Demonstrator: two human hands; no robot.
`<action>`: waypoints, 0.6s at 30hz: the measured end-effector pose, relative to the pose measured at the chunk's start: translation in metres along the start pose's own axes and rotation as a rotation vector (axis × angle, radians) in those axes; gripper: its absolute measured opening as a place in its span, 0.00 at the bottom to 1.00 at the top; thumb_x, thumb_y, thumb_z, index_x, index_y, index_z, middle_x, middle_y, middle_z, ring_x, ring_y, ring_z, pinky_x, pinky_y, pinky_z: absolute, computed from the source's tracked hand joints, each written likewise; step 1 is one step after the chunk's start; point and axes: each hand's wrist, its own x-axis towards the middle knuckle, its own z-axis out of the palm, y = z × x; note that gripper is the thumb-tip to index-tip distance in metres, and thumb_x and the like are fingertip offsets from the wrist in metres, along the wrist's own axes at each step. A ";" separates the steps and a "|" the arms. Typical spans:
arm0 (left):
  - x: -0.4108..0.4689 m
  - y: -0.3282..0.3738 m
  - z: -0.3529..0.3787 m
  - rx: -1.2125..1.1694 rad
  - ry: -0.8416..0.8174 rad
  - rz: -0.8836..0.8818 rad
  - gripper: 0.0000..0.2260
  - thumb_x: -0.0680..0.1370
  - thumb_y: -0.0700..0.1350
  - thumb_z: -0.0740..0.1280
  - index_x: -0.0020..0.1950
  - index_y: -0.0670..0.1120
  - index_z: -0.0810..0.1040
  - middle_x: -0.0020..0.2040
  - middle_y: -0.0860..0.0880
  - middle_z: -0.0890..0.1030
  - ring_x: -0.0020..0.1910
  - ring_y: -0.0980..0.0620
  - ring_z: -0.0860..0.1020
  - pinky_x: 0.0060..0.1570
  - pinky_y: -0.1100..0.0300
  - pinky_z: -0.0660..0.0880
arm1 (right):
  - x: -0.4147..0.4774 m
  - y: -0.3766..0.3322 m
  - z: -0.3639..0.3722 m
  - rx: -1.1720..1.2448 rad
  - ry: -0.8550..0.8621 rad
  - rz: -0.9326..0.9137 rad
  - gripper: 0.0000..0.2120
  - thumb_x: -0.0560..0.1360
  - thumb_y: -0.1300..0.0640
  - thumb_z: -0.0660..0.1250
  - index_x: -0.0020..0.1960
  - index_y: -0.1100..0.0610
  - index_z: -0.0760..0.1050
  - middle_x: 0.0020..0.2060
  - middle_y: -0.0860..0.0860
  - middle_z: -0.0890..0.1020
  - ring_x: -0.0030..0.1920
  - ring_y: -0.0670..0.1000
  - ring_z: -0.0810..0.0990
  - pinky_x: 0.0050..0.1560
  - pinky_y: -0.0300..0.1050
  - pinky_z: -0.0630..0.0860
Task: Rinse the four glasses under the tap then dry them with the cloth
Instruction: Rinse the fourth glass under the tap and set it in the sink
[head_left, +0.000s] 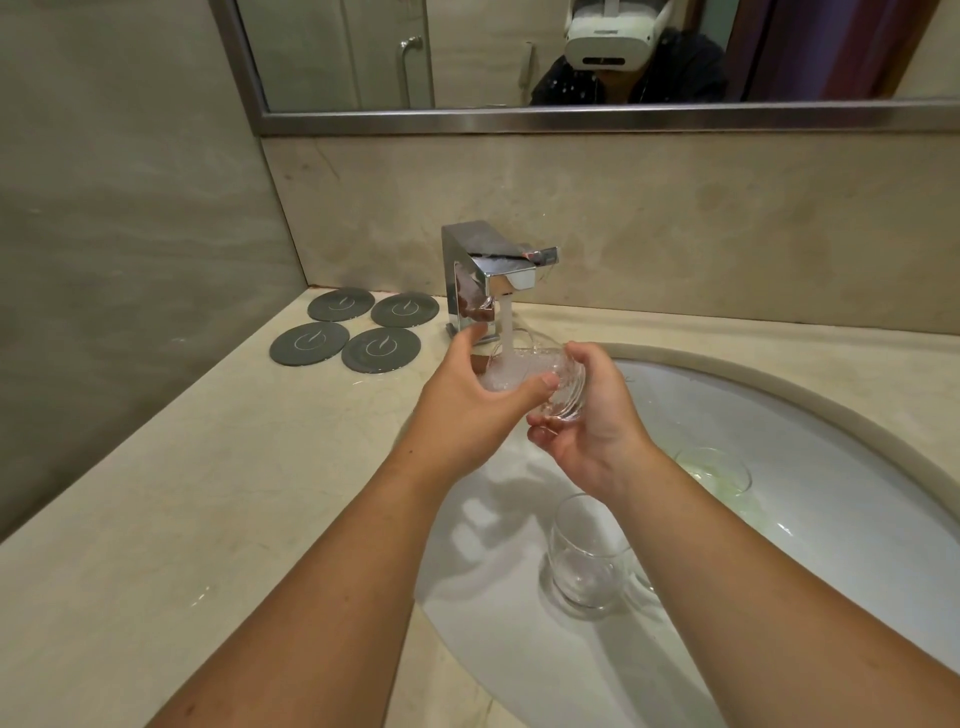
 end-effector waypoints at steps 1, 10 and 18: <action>0.000 0.001 0.000 0.005 0.008 0.014 0.41 0.73 0.60 0.80 0.81 0.60 0.65 0.71 0.62 0.76 0.70 0.60 0.76 0.70 0.57 0.73 | -0.001 0.000 0.000 -0.012 0.005 0.012 0.17 0.80 0.41 0.64 0.54 0.54 0.79 0.37 0.52 0.80 0.29 0.51 0.74 0.31 0.44 0.69; -0.001 -0.002 0.002 -0.004 -0.066 0.023 0.42 0.71 0.58 0.78 0.81 0.64 0.62 0.65 0.65 0.80 0.60 0.69 0.81 0.69 0.53 0.76 | 0.006 0.005 -0.003 0.029 0.027 -0.002 0.25 0.79 0.42 0.66 0.67 0.58 0.80 0.46 0.55 0.80 0.28 0.48 0.68 0.23 0.41 0.65; -0.003 0.000 0.003 0.012 -0.040 -0.021 0.45 0.74 0.63 0.78 0.85 0.57 0.58 0.59 0.70 0.75 0.60 0.72 0.75 0.64 0.61 0.72 | 0.007 0.004 -0.004 0.007 0.061 -0.083 0.11 0.78 0.47 0.66 0.49 0.56 0.76 0.32 0.51 0.75 0.24 0.49 0.67 0.26 0.43 0.65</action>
